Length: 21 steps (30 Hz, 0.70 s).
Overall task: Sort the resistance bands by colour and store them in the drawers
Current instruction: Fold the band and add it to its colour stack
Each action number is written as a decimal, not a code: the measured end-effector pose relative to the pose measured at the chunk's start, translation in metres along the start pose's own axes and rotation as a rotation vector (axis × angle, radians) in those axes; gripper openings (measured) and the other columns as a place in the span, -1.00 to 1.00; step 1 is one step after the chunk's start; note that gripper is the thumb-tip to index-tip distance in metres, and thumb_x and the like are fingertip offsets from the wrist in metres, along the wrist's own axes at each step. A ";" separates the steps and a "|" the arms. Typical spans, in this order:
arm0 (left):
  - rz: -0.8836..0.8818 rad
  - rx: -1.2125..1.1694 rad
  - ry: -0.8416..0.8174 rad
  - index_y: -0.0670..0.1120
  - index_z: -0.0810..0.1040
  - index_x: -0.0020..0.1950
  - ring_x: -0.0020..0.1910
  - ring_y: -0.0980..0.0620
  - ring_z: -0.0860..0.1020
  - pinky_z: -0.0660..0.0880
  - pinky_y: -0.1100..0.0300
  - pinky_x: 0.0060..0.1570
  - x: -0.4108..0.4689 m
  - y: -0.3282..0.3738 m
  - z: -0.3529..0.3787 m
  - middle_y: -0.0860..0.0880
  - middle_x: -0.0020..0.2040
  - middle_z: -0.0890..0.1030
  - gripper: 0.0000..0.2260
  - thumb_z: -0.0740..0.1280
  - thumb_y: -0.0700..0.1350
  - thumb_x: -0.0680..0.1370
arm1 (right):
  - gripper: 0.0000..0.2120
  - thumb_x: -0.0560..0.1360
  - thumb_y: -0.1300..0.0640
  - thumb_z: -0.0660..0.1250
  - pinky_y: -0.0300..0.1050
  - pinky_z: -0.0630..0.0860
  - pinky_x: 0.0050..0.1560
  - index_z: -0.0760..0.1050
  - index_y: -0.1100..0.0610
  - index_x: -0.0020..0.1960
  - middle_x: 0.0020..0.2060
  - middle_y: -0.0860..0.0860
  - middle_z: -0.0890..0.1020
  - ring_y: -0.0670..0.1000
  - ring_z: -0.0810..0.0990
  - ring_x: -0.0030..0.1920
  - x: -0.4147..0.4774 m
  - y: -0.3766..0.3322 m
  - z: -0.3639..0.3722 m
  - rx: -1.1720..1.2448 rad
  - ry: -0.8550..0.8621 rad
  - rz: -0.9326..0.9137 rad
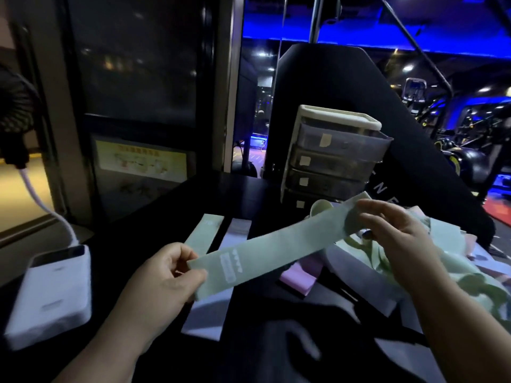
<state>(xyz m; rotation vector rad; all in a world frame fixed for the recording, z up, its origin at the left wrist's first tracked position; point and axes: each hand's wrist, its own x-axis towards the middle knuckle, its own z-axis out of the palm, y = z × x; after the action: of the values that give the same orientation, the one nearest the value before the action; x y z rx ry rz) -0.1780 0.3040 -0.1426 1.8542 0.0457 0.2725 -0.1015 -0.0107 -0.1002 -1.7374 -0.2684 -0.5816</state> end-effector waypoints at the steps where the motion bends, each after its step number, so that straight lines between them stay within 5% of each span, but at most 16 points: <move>1: -0.010 0.013 -0.010 0.03 0.55 -0.20 -0.30 -0.09 0.59 0.49 -0.02 -0.22 -0.001 -0.002 -0.005 -0.04 -0.32 0.61 -0.62 0.34 0.18 0.09 | -0.78 0.50 0.29 0.38 -0.29 0.55 -0.20 0.60 -0.02 0.00 -0.16 -0.03 0.71 -0.09 0.64 -0.19 0.004 -0.001 0.006 -0.011 -0.008 0.005; 6: -0.039 0.098 -0.012 0.12 0.52 -0.18 -0.24 -0.16 0.61 0.55 -0.15 -0.09 -0.002 -0.012 -0.028 0.01 -0.31 0.59 -0.80 0.37 0.09 0.23 | -0.50 0.42 0.48 0.30 -0.18 0.52 -0.09 0.55 -0.15 -0.04 -0.15 -0.04 0.65 -0.04 0.58 -0.19 0.026 -0.016 0.059 -0.085 -0.037 -0.043; 10: -0.050 0.135 0.001 0.21 0.48 -0.16 -0.23 -0.09 0.63 0.57 -0.17 -0.06 -0.004 -0.020 -0.044 0.03 -0.24 0.63 -0.78 0.41 0.03 0.26 | -0.63 0.40 0.45 0.36 0.02 0.52 -0.09 0.62 -0.04 -0.20 -0.29 0.03 0.65 0.04 0.57 -0.25 0.045 -0.014 0.106 -0.080 -0.047 -0.037; 16: -0.005 0.273 0.074 0.24 0.39 -0.09 -0.30 0.13 0.59 0.58 0.06 -0.15 -0.007 -0.031 -0.058 0.09 -0.21 0.61 -0.74 0.43 -0.04 0.43 | -0.81 0.39 0.24 0.49 -0.25 0.50 -0.21 0.60 -0.02 -0.28 -0.36 -0.12 0.64 -0.21 0.53 -0.37 0.064 0.004 0.169 -0.185 -0.016 -0.010; 21: 0.022 0.470 0.106 0.12 0.35 -0.09 -0.26 0.18 0.53 0.50 0.22 -0.19 -0.013 -0.028 -0.061 0.12 -0.21 0.58 -0.89 0.29 0.02 0.52 | -0.82 0.39 0.18 0.51 -0.13 0.53 -0.14 0.58 -0.03 -0.31 -0.35 -0.09 0.65 -0.04 0.60 -0.28 0.067 0.022 0.211 -0.263 -0.066 0.034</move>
<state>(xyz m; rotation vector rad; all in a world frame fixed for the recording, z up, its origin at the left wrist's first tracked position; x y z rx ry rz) -0.2007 0.3679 -0.1551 2.3053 0.1747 0.4003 0.0161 0.1782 -0.1158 -2.0134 -0.2153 -0.5541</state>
